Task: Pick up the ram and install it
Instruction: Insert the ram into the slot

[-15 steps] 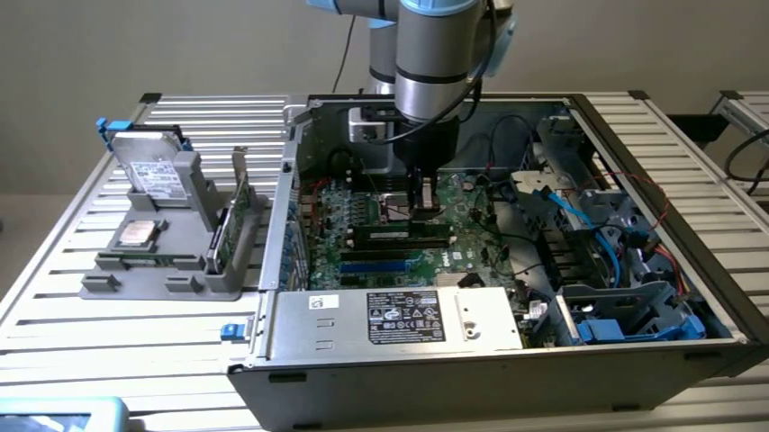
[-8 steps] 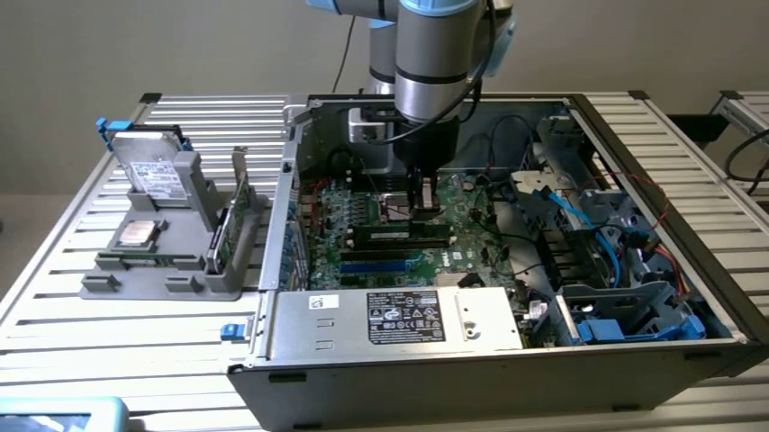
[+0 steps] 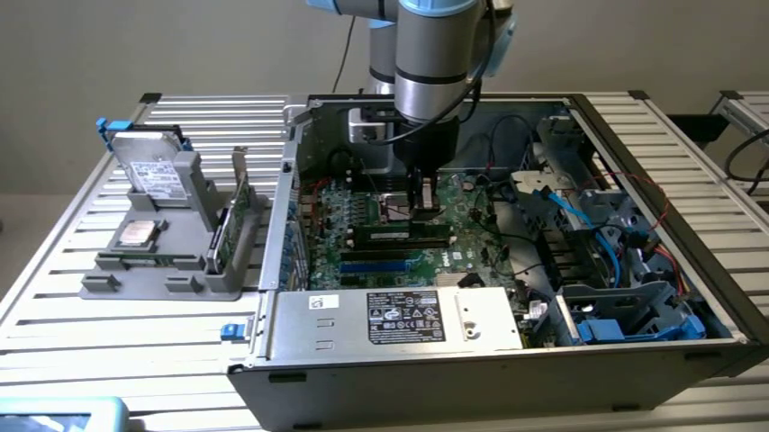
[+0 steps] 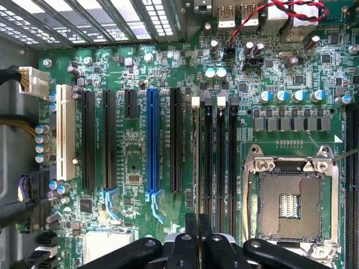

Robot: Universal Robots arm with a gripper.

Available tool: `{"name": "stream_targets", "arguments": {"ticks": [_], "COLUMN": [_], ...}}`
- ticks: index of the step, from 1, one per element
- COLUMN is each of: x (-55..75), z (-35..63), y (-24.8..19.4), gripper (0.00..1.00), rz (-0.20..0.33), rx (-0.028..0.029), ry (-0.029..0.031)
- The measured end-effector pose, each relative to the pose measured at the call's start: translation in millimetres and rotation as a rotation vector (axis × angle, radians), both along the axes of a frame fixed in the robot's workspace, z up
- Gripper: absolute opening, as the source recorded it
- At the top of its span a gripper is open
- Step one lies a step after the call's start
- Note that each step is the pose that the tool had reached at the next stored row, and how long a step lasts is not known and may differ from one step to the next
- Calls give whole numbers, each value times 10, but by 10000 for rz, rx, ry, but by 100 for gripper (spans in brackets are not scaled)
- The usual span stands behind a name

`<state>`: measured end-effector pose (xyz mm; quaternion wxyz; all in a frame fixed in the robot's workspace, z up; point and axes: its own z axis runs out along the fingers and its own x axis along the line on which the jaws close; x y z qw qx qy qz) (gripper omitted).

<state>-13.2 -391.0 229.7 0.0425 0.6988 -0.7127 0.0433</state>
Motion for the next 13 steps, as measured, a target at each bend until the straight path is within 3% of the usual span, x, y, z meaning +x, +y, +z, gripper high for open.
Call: {"name": "stream_targets", "arguments": {"ticks": [13], "x": [-7], "z": [-11], "y": [4], "gripper": [13], "rz": [182], "rx": [-7], "ry": [-23]}}
